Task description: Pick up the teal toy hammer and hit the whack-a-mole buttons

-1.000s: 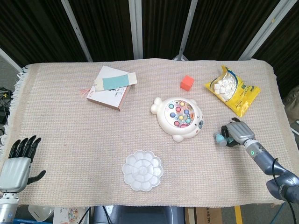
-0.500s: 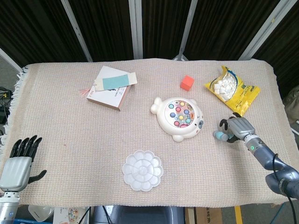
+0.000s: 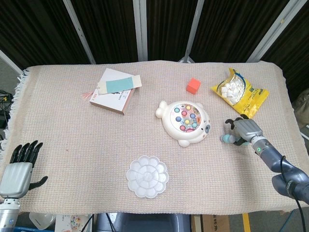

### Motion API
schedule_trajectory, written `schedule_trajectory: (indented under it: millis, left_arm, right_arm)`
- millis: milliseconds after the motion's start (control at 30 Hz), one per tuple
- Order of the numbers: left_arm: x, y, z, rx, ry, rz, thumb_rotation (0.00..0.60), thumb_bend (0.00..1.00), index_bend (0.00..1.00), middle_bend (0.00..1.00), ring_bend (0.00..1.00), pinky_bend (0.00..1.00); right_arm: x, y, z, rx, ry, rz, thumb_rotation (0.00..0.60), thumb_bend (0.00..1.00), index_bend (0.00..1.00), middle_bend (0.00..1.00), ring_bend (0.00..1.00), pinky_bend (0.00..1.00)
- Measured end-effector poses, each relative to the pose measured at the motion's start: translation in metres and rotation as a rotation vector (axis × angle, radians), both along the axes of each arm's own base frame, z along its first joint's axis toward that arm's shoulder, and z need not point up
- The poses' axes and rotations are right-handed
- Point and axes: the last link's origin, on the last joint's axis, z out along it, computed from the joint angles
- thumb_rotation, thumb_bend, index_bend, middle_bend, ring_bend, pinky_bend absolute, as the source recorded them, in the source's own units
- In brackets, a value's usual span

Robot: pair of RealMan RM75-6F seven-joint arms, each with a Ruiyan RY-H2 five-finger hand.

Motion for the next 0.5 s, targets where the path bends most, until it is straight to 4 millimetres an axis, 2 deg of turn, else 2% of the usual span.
schedule_trajectory:
  millis: [500]
  left_arm:
    - [-0.0041,-0.0002,-0.0009,-0.002,-0.004,0.011,0.600,0.15,0.00,0.00,0.00,0.00]
  right_arm:
    - [0.0062,-0.0073,-0.0037,-0.009,0.017,-0.004,0.600,0.31,0.21,0.34,0.16,0.02]
